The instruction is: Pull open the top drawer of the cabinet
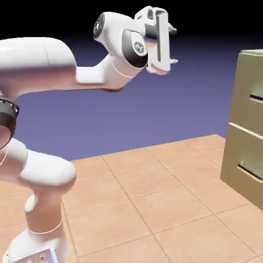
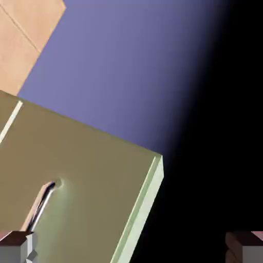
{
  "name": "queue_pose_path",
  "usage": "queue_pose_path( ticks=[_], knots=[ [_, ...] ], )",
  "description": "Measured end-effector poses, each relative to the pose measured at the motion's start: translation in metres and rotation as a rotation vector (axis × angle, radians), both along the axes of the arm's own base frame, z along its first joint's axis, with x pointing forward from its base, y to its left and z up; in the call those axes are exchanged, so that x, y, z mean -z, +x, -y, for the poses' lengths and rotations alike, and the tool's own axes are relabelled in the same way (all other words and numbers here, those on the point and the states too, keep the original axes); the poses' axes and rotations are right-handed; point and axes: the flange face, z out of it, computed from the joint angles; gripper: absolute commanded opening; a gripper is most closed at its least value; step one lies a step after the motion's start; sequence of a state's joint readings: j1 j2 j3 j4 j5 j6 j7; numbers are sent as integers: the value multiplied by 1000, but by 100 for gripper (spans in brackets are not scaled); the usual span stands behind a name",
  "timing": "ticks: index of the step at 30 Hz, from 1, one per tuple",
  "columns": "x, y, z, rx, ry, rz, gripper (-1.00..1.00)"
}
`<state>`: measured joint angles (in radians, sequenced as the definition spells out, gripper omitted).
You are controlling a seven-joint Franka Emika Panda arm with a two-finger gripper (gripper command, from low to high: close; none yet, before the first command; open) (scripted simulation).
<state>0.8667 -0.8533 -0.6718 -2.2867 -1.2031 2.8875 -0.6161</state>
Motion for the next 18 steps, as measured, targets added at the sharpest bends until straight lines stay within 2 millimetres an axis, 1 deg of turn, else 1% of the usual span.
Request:
queue_pose_path(
  ticks=[5, 9, 14, 18],
  knots=[
    [-11, 14, 24, -31, -280, 126, 0],
    [-11, 33, 44, -36, -506, 210, 0],
    [-1, 63, 67, -29, -794, 289, 0],
    [16, 94, 82, -20, -1031, 330, 0]
  ],
)
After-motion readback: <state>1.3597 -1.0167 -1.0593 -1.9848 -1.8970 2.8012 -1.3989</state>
